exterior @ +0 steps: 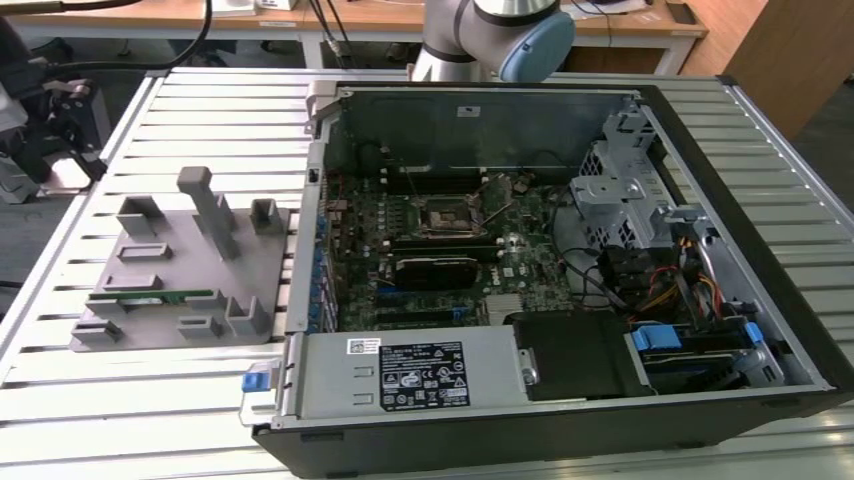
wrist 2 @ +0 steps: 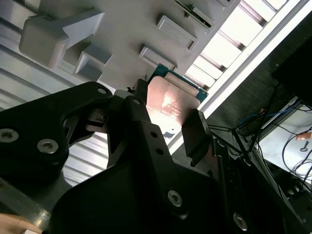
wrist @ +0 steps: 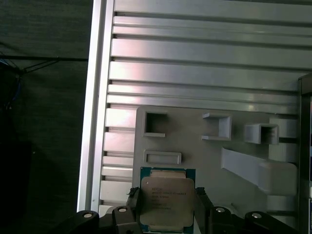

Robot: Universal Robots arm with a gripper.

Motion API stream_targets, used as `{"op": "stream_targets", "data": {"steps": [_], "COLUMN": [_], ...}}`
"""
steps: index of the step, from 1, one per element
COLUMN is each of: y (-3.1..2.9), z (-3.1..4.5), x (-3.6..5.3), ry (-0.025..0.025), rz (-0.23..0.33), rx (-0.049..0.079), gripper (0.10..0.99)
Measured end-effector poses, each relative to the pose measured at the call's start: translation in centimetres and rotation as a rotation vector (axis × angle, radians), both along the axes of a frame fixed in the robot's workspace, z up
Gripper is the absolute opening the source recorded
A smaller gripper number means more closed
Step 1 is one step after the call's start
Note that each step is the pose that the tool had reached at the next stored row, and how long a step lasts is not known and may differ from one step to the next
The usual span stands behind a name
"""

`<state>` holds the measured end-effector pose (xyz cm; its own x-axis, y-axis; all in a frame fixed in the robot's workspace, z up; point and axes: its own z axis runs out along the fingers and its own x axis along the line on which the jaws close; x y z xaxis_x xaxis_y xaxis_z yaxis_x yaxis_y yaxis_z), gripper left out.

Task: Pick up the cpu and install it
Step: 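Pick up the cpu and move it towards the insertion slot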

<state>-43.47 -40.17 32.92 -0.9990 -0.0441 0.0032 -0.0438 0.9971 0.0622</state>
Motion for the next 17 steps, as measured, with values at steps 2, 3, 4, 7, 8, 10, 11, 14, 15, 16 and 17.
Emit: {"op": "stream_targets", "data": {"steps": [2, 3, 4, 7, 8, 10, 11, 14, 15, 16, 17], "y": [0.01, 0.02, 0.02, 0.03, 0.04, 0.04, 0.05, 0.06, 0.06, 0.07, 0.07], "z": [0.06, 0.11, 0.14, 0.24, 0.28, 0.36, 0.40, 0.53, 0.57, 0.60, 0.63], "x": [0.00, 0.00, 0.00, 0.00, 0.00, 0.00, 0.00, 0.00, 0.00, 0.00, 0.00], "ry": [-0.0001, 0.0001, 0.0001, -0.0001, -0.0001, 0.0000, 0.0001, 0.0000, 0.0001, 0.0000, -0.0001], "rz": [0.000, 0.000, 0.000, 0.000, 0.000, 0.000, 0.000, 0.000, 0.000, 0.000, 0.000], "rx": [0.000, 0.000, 0.000, 0.000, 0.000, 0.000, 0.000, 0.000, 0.000, 0.000, 0.000], "gripper": [0.529, 0.529, 0.529, 0.529, 0.529, 0.529, 0.529, 0.529, 0.529, 0.529, 0.529]}}
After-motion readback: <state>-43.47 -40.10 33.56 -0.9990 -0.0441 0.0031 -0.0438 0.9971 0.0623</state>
